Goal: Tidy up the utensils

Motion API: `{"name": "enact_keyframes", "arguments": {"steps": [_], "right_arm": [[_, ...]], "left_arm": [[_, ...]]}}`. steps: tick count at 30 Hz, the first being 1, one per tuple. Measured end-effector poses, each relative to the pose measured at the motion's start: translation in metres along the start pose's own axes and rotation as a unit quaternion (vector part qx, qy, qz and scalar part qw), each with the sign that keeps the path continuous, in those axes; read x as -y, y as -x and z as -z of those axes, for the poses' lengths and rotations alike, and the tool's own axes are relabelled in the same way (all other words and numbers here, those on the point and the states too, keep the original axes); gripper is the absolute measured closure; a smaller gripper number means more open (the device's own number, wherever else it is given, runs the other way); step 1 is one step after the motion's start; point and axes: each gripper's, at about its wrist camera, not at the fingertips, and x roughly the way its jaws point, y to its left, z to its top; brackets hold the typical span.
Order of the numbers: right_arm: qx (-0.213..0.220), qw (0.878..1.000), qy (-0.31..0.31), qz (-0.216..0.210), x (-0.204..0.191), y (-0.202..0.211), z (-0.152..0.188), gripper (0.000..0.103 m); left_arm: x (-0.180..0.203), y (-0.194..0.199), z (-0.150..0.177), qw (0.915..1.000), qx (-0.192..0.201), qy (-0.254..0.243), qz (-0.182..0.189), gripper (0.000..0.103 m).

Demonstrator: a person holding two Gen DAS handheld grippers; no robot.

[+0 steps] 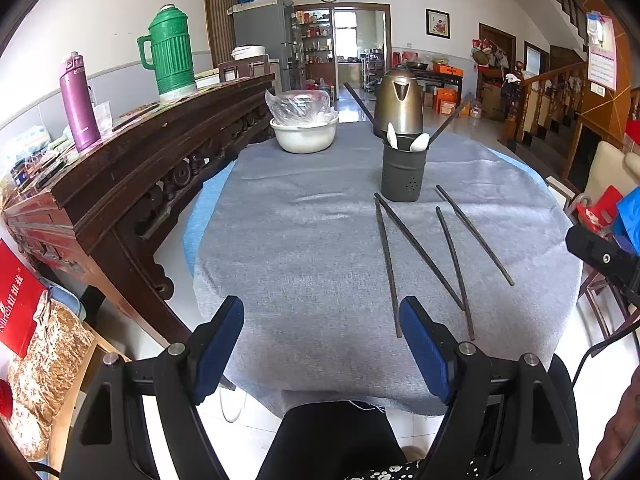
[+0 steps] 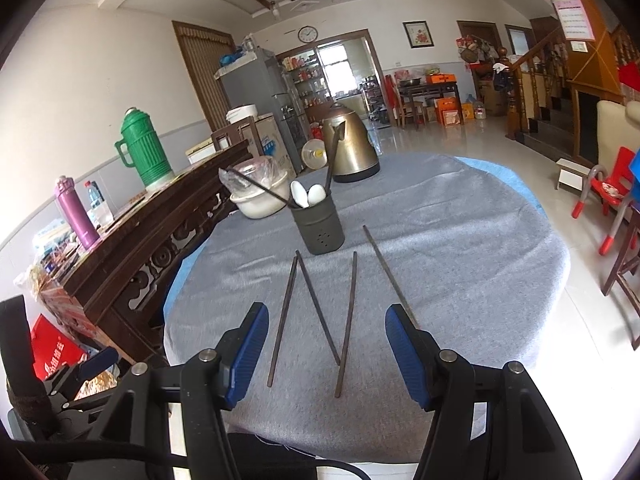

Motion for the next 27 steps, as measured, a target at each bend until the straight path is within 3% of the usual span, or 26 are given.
{"name": "enact_keyframes", "arguments": {"steps": [16,27], "right_arm": [[-0.042,0.997,-0.055,-0.02,0.02,-0.023,0.001,0.038],[-0.058,0.996,-0.057,-0.023,0.019,-0.033,0.007,0.038]], "left_arm": [[-0.009,-0.007,0.002,0.9997,-0.006,0.02,0.014,0.023],[-0.008,-0.009,0.003,0.9997,-0.008,0.017,0.018,0.023]]}}
